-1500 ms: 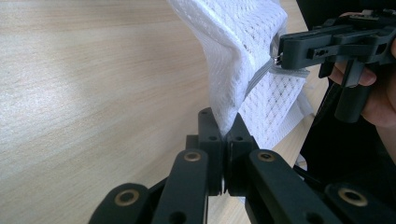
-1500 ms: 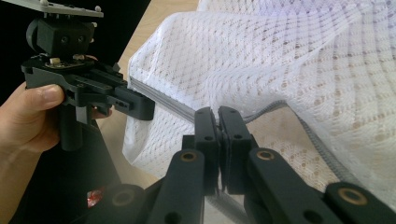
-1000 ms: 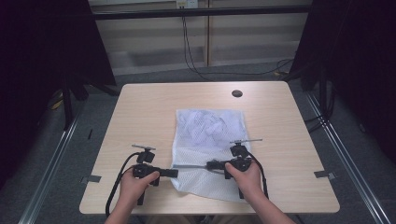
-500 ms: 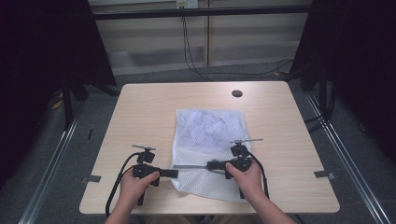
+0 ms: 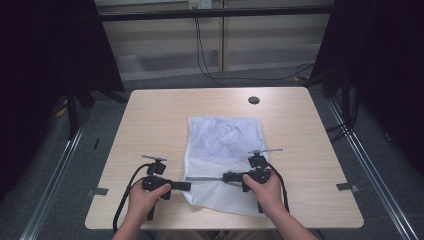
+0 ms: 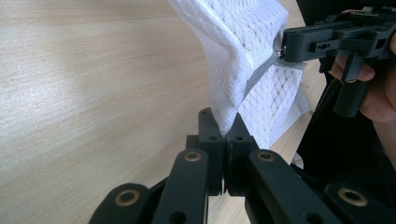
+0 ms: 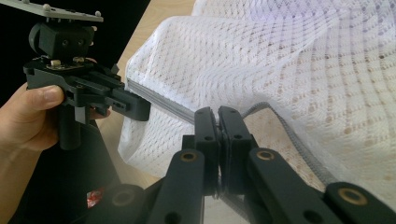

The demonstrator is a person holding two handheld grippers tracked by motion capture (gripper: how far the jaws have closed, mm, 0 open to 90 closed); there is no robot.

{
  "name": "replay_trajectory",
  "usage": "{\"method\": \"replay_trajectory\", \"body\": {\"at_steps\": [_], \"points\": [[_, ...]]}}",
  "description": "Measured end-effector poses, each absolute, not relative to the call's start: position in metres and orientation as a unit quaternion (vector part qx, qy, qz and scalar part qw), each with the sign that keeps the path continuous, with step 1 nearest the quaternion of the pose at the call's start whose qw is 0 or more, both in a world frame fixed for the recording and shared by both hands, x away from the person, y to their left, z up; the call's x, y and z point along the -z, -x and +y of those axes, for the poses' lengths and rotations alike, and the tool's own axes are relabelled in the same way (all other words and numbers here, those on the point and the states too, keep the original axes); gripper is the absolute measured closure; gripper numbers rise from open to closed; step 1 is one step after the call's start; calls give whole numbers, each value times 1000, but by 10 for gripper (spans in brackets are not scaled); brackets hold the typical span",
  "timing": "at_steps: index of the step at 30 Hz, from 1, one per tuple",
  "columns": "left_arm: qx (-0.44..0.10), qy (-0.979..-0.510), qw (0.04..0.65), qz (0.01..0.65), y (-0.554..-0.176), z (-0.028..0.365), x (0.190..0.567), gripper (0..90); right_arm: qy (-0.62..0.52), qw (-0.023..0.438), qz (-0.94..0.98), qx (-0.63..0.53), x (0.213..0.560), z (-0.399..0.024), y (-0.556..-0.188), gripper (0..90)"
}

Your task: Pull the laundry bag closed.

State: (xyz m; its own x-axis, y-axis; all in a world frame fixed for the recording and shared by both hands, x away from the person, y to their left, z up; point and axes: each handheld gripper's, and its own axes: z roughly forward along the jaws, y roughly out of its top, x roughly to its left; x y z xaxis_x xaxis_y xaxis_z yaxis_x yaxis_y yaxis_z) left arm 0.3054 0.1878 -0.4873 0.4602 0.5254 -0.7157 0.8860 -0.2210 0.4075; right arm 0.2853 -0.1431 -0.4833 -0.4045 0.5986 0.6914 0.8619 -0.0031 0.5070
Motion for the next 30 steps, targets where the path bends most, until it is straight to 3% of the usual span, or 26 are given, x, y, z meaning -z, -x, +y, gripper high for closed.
{"method": "replay_trajectory", "body": {"at_steps": [30], "points": [[215,-753,404,473,-305,188,488,886,530,134,-693,470,483,-149,-285,874]]}}
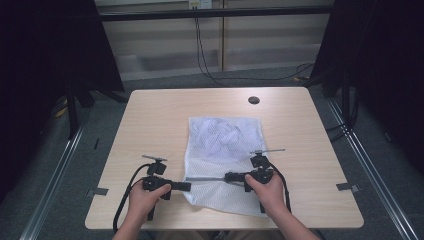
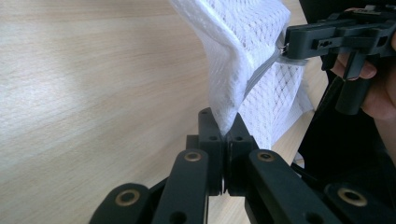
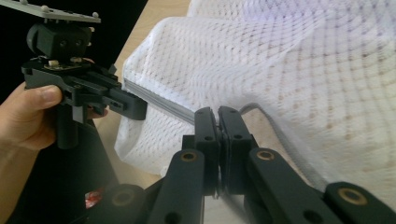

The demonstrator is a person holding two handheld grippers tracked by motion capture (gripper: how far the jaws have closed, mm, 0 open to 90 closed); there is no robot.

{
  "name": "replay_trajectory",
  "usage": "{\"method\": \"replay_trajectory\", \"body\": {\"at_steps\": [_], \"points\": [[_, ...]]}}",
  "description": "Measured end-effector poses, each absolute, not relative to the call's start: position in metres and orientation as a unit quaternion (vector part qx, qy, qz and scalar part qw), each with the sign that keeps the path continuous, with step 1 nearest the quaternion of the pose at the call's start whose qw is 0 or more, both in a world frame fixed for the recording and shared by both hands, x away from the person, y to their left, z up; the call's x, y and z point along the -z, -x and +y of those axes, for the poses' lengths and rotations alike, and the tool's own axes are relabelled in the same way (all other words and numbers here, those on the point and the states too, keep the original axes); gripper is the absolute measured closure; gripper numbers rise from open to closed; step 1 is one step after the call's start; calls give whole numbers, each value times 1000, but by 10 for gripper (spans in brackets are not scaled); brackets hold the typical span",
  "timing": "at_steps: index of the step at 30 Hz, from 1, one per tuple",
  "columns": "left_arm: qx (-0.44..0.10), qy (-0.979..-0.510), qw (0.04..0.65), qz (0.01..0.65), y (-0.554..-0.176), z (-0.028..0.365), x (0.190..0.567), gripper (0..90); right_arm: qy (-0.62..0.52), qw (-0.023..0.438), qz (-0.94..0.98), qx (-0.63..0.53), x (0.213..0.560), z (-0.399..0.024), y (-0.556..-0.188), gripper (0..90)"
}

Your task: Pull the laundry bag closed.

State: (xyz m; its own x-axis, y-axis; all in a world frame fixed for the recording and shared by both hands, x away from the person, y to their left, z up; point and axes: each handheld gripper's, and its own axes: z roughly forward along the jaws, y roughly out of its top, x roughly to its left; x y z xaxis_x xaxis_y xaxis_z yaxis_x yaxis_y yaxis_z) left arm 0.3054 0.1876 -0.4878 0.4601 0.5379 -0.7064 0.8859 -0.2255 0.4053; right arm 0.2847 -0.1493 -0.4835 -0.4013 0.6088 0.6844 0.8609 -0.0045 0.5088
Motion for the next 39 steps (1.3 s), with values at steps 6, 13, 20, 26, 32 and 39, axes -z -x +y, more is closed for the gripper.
{"method": "replay_trajectory", "body": {"at_steps": [6,13,20,26,32,39], "points": [[218,-751,406,473,-306,188,488,886,532,136,-689,473,483,-154,-285,874],[219,-745,409,479,-306,187,488,886,531,138,-689,473,483,-154,-284,874],[219,-750,408,473,-306,188,488,886,531,138,-689,474,482,-156,-283,874],[217,-751,407,472,-306,188,488,886,530,138,-690,474,482,-156,-283,874],[219,-755,405,467,-306,188,488,886,531,140,-688,474,482,-157,-282,874],[219,-756,405,465,-306,188,488,886,530,140,-688,476,481,-158,-282,874]]}}
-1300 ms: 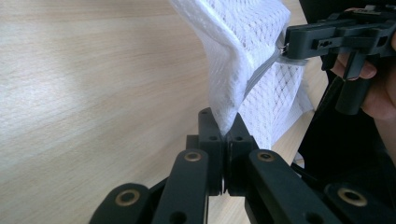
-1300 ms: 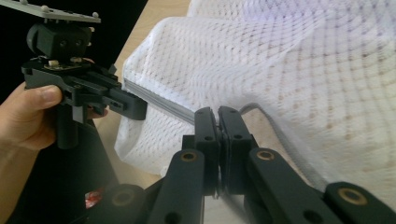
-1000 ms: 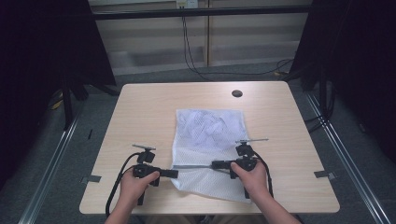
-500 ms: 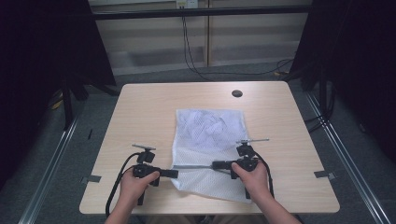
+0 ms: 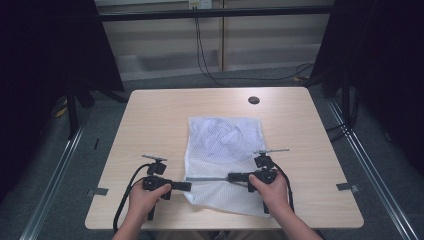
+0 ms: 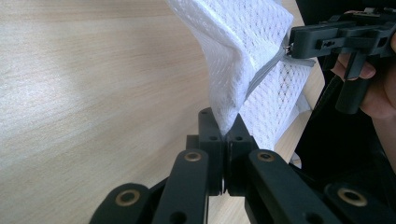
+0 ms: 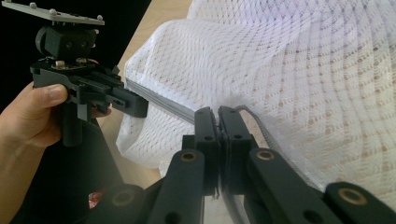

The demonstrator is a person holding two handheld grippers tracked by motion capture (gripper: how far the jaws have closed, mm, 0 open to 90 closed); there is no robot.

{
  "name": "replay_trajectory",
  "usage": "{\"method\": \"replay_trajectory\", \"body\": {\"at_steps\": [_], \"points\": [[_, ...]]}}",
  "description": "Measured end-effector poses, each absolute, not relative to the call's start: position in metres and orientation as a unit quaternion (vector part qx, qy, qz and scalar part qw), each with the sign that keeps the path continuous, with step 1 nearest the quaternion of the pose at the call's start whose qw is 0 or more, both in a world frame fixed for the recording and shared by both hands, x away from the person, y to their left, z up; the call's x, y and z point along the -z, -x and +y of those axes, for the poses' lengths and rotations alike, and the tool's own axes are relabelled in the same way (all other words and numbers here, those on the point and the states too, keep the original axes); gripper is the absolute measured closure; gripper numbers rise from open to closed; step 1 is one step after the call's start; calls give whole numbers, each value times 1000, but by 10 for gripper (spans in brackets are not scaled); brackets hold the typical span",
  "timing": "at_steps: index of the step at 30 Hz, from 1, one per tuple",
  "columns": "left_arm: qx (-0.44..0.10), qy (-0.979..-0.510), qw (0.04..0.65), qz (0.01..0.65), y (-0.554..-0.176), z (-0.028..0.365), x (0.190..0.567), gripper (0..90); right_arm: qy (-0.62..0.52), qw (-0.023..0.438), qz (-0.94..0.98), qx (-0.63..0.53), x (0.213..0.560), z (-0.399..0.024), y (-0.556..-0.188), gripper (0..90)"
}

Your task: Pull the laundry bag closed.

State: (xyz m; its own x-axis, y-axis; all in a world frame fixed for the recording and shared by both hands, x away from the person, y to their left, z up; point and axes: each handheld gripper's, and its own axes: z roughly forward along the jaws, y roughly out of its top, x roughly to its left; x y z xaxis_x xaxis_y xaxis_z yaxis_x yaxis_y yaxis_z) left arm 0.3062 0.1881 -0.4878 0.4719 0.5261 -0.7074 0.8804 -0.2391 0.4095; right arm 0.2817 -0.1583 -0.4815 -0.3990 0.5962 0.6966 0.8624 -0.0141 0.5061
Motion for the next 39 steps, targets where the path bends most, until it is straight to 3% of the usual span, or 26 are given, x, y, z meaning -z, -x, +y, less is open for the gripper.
{"method": "replay_trajectory", "body": {"at_steps": [39], "points": [[215,-744,410,482,-307,199,486,887,548,125,-677,475,482,-186,-277,874]]}}
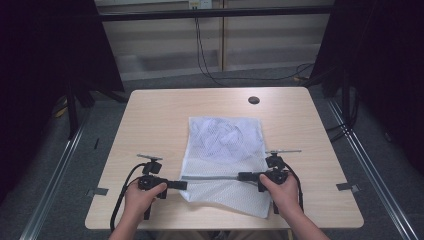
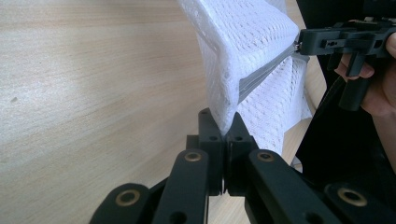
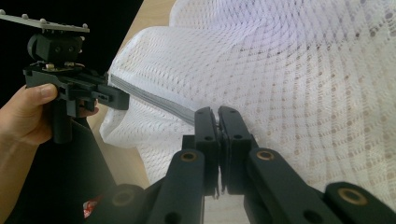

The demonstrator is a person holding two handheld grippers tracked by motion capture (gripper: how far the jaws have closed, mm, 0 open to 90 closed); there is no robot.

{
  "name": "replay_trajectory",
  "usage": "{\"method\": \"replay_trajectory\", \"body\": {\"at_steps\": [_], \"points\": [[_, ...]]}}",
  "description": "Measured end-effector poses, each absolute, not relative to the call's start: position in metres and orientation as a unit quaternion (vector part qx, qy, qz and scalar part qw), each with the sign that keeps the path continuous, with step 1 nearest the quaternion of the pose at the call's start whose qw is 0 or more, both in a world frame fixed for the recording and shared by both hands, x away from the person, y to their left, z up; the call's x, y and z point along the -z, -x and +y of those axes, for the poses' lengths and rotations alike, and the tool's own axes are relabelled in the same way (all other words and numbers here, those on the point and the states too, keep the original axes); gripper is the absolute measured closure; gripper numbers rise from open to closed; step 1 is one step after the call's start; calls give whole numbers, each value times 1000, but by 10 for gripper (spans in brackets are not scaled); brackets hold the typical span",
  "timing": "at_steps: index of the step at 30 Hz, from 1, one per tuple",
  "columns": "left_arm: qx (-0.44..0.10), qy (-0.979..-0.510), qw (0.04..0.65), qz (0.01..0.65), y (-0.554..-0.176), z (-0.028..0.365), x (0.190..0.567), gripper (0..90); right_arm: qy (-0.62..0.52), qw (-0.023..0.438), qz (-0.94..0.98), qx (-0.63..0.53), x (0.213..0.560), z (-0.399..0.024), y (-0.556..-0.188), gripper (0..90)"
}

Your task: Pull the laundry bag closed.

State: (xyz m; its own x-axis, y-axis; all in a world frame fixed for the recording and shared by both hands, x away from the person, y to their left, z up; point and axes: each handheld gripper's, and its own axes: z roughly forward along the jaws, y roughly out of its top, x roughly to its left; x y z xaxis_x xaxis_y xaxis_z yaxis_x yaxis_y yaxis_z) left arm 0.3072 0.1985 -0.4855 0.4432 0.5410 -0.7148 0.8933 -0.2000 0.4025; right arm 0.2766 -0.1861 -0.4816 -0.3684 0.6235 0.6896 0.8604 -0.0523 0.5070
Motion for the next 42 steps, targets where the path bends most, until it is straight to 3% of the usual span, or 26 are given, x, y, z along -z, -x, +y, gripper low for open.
{"method": "replay_trajectory", "body": {"at_steps": [42], "points": [[218,-739,412,487,-308,200,488,886,555,116,-672,476,480,-207,-271,873]]}}
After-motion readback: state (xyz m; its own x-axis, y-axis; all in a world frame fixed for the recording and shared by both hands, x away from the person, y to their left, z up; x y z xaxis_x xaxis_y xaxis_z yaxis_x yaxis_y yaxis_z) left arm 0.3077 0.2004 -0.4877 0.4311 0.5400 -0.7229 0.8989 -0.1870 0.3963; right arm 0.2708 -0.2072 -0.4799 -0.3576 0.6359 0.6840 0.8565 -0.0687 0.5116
